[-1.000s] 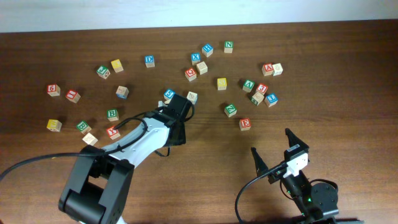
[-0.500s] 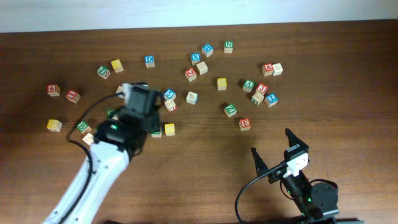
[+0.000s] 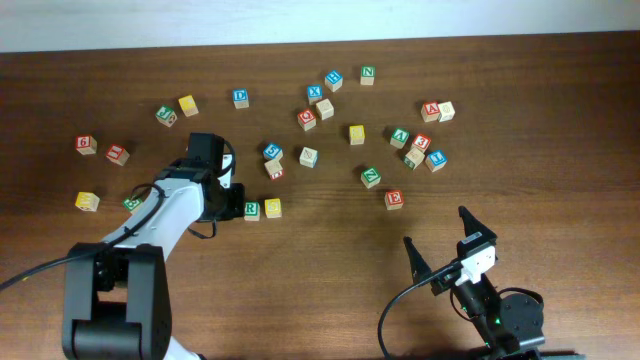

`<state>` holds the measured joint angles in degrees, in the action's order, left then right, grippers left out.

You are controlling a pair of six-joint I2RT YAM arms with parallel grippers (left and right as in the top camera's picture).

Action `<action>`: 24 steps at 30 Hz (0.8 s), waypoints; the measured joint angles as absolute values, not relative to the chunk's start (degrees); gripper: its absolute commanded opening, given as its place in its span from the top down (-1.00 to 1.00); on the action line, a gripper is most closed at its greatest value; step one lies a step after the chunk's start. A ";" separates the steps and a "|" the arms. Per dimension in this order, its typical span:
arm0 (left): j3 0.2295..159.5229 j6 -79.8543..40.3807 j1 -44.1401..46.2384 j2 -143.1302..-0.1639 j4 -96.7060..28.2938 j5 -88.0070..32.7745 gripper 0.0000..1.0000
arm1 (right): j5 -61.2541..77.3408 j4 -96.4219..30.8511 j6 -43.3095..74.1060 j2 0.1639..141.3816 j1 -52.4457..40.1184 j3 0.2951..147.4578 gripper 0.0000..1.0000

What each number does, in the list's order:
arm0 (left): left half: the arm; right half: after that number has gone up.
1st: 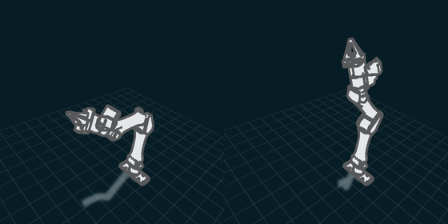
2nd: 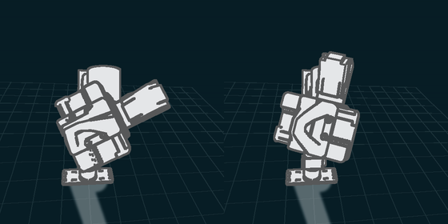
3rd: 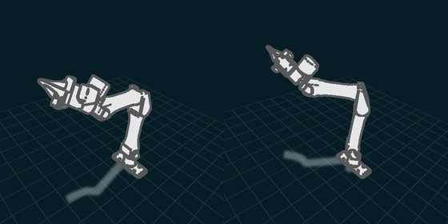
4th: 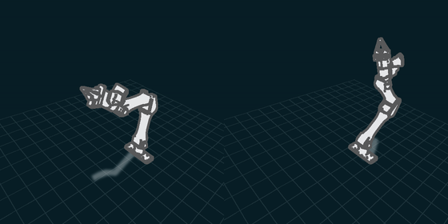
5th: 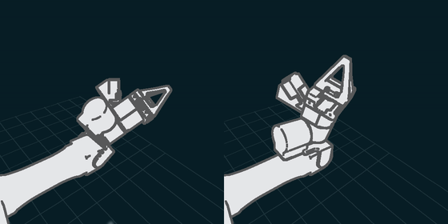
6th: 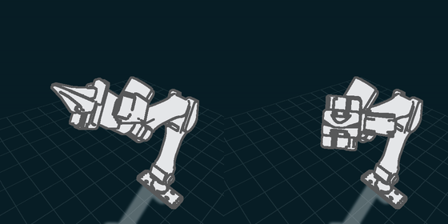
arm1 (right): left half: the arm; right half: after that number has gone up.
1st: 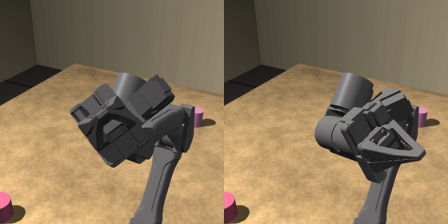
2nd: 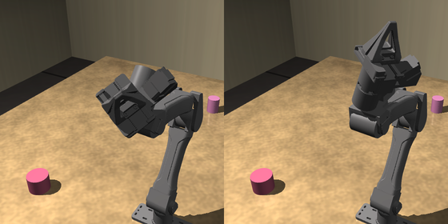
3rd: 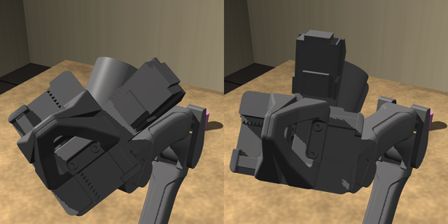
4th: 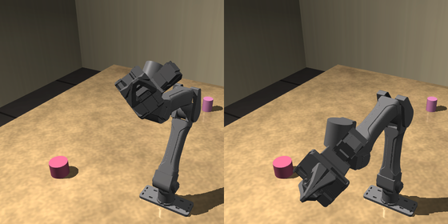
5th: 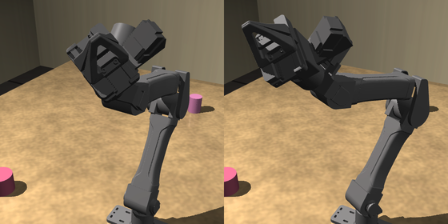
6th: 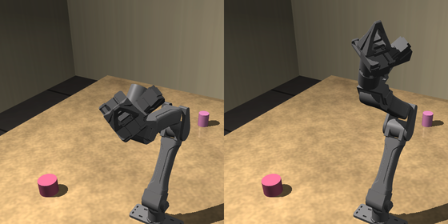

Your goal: Spell out RSS

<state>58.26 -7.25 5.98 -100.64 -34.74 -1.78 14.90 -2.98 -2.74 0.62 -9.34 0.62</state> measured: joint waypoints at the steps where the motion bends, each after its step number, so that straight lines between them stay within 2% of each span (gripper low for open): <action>1: 58.26 -7.25 5.98 -100.64 -34.70 -1.78 1.00 | 14.90 -2.98 -2.74 0.62 -9.34 0.62 -0.96; 10: 58.22 -7.94 9.65 -100.64 -34.35 -2.83 1.00 | 14.90 -2.98 -2.72 0.62 -9.34 0.62 -0.96; 24: 58.22 -10.33 9.74 -100.64 -34.46 -2.87 1.00 | 14.90 -2.98 -2.74 0.62 -9.34 0.62 -0.96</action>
